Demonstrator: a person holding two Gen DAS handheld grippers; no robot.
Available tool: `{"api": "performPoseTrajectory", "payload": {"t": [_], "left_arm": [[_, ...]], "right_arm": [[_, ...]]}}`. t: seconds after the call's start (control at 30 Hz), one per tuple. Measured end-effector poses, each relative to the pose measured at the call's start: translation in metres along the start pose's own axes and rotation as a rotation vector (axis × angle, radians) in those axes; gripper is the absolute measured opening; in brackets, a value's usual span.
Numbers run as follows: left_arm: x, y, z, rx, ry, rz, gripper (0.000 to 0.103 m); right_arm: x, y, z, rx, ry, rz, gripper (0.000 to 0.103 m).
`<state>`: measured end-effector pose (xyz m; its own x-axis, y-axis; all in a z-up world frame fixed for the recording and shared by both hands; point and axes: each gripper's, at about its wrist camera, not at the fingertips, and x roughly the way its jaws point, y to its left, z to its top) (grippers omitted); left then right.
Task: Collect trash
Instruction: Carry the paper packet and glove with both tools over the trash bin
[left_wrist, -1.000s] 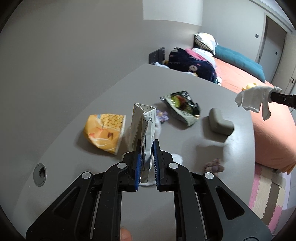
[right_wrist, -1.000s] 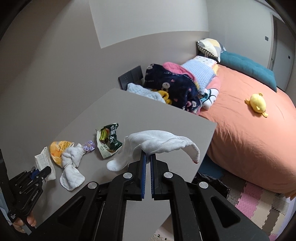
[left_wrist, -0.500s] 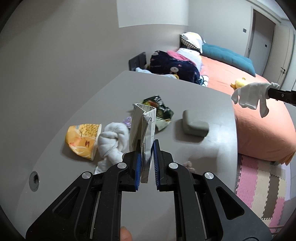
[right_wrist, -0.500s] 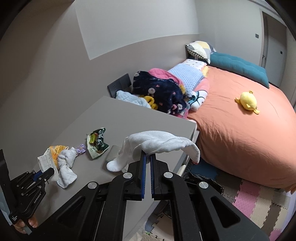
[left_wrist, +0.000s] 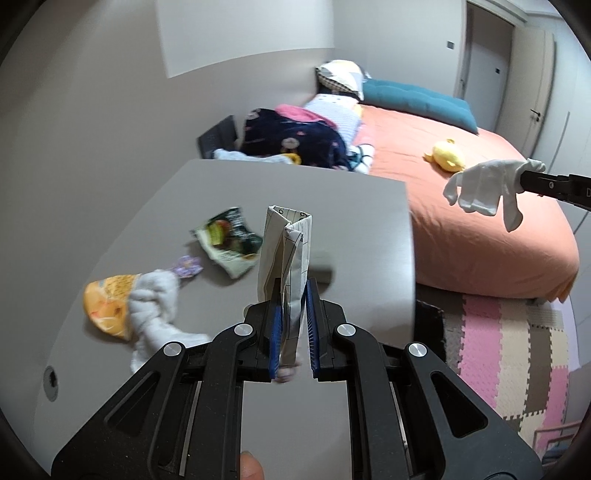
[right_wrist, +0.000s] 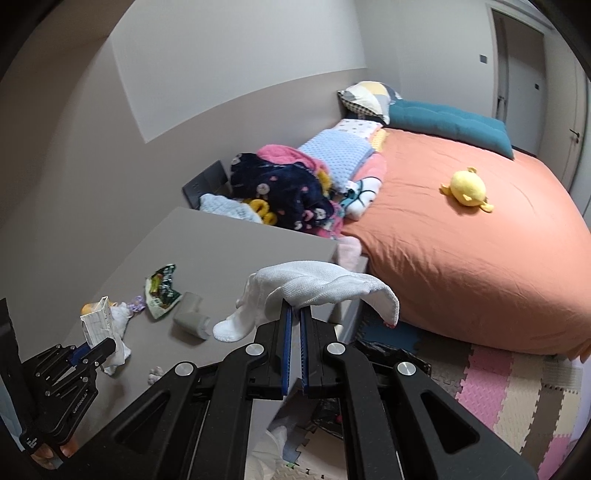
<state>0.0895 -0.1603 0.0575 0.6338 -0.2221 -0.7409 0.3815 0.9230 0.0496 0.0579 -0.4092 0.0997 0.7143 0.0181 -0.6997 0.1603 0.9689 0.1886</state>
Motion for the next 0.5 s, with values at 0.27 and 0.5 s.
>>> {"api": "performPoseTrajectory", "payload": {"t": [0.27, 0.5], "left_arm": [[0.016, -0.062, 0.015, 0.08, 0.019, -0.076, 0.011], [0.03, -0.114, 0.021, 0.154, 0.045, -0.141, 0.011]], "right_arm": [[-0.006, -0.053, -0.006, 0.057, 0.011, -0.05, 0.005], [-0.006, -0.093, -0.012, 0.102, 0.03, -0.096, 0.005]]}}
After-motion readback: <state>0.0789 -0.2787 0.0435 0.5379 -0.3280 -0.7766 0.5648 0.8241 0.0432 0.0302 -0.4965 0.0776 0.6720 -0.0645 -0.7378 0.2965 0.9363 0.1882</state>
